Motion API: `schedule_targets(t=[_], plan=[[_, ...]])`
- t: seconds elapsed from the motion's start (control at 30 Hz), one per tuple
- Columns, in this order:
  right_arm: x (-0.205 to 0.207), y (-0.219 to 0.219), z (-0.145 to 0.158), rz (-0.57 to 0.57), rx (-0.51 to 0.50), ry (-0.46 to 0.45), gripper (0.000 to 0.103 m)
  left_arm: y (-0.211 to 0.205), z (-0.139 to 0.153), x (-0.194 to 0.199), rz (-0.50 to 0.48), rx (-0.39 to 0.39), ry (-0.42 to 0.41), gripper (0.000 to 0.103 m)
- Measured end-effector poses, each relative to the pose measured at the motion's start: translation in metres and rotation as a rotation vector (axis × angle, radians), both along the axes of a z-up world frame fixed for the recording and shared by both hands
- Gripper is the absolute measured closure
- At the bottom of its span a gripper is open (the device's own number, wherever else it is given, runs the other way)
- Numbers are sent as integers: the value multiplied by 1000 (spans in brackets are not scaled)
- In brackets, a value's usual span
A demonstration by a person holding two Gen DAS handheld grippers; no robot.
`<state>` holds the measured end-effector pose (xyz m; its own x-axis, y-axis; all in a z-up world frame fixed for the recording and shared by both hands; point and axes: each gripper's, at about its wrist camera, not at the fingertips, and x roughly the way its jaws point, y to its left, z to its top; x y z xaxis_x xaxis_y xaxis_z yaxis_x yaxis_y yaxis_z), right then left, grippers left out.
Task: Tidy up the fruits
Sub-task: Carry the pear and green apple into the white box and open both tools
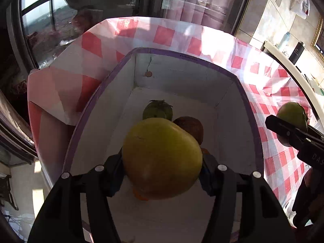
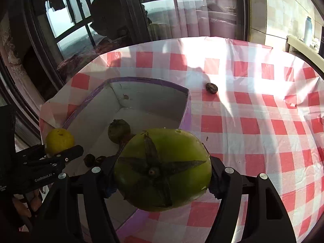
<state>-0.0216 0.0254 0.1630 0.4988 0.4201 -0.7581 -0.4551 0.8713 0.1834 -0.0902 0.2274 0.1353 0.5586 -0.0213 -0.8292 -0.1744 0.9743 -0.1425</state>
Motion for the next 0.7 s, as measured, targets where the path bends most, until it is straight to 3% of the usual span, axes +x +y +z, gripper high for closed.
schedule_targets(t=[0.13,0.3,0.43,0.6,0.7], plan=[[29,47,-6,51,-40,93,36,-5,-13,2,-75,-1,84,43],[79,94,-30,-4,-88,238,36,-30,-23,6,-232,-6,137,43],[110,127,-60,8,-242,309,36,-47,-38,11,-336,-36,221,43],[117,144,-97,30,-409,348,36,-57,-62,21,-370,-50,358,43],[116,146,-111,32,-441,373,36,-58,-71,25,-362,-29,407,43]])
